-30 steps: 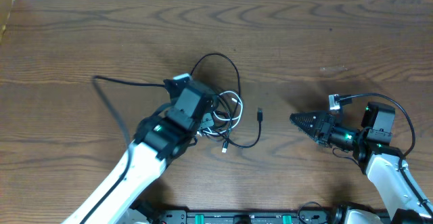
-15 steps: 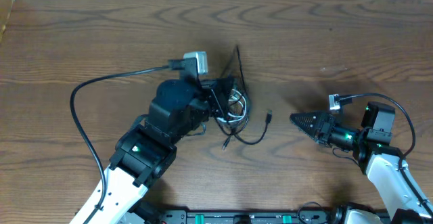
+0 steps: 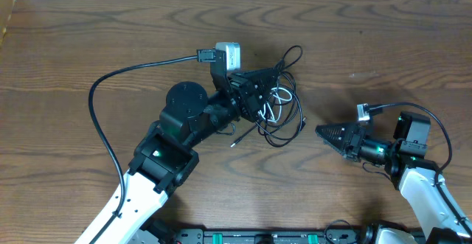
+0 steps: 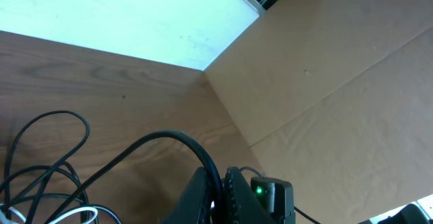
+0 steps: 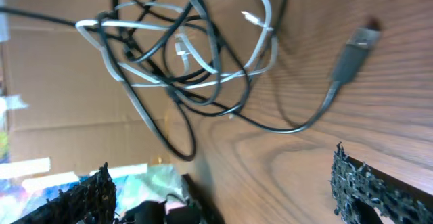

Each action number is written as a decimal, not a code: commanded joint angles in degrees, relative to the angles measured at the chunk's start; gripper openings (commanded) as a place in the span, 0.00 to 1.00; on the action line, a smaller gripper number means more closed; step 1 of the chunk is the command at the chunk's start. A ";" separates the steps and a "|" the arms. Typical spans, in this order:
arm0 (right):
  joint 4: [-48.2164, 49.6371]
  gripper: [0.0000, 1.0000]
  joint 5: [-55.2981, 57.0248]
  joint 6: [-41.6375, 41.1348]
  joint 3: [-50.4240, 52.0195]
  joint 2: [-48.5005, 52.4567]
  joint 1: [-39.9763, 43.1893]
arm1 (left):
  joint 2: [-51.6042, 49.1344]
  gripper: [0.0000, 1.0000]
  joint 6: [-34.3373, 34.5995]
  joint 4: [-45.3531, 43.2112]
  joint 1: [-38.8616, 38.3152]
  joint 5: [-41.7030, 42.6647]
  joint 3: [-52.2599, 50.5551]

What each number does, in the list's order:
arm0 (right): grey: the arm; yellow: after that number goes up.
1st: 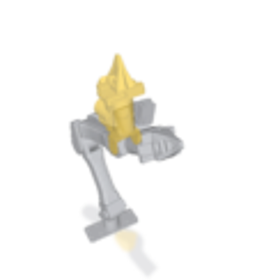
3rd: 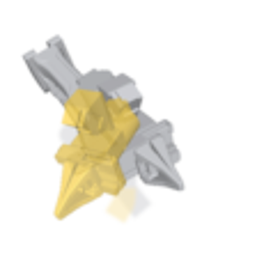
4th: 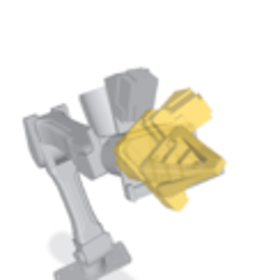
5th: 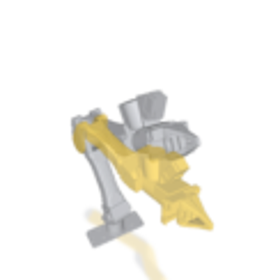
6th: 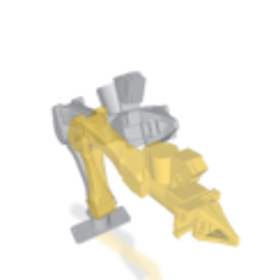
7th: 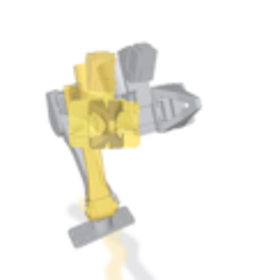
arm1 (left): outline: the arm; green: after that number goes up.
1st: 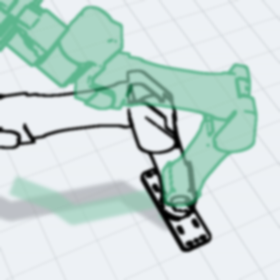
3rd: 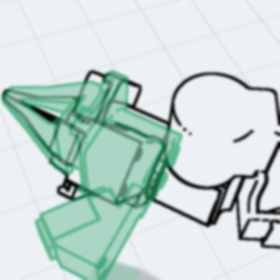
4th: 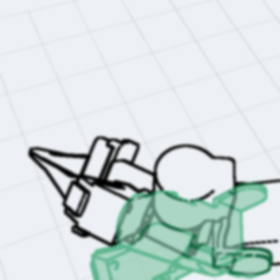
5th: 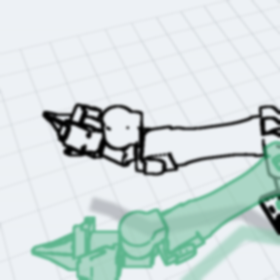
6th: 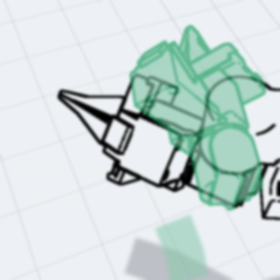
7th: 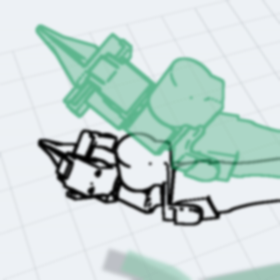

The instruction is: Untangle cables

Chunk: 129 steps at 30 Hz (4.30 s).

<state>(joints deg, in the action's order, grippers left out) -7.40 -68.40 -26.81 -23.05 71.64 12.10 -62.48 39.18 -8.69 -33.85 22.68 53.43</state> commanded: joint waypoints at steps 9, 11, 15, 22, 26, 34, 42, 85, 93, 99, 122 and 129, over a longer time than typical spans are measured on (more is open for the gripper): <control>13.90 0.99 -1.20 -10.60 -0.13 0.00 -2.16 | 0.37 0.07 1.70 -0.46 0.17 1.38 1.25; 18.95 0.99 4.76 -13.53 -0.13 0.00 -5.22 | 0.37 0.08 2.97 -0.48 0.17 1.36 1.22; 26.43 0.99 17.88 -16.44 -0.13 0.00 -14.93 | 0.37 0.07 4.31 -0.48 0.20 1.33 1.25; 25.75 0.99 47.47 -17.70 -0.13 0.09 -27.56 | 0.37 0.07 5.75 -0.50 0.17 1.36 1.25; 30.40 0.99 53.07 -18.58 -0.15 2.99 -31.85 | 0.37 0.07 6.58 -0.52 0.17 1.36 1.25; 42.03 0.89 60.72 -21.64 -0.17 15.32 -34.49 | 0.37 0.07 8.15 -0.63 0.17 2.40 1.25; 49.88 0.59 56.46 -24.41 -0.22 21.77 -35.63 | 0.37 0.08 9.62 -0.63 0.17 2.45 1.25; 97.68 0.01 -19.23 -61.46 -0.22 13.00 -10.67 | -7.61 0.91 -15.80 31.19 0.17 -1.57 1.18; 97.68 0.01 -20.90 -57.33 -0.15 13.00 -11.76 | -7.74 0.91 -18.01 28.00 0.20 -1.75 1.18; 97.57 0.01 -14.10 -59.08 -0.20 13.00 -13.42 | -8.20 0.91 -15.80 26.75 0.85 -10.36 1.20; 56.04 0.01 -15.93 -28.72 -34.99 13.00 -24.65 | 24.50 0.96 -13.55 36.98 18.84 -1.95 1.22; 56.89 0.01 -21.11 -30.49 -35.06 13.00 -27.15 | 18.88 0.95 -16.74 41.09 18.84 -1.95 1.18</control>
<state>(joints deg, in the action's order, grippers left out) 49.12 -86.39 -56.62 -57.47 85.23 -15.07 -41.28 24.25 32.88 -15.40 19.86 53.93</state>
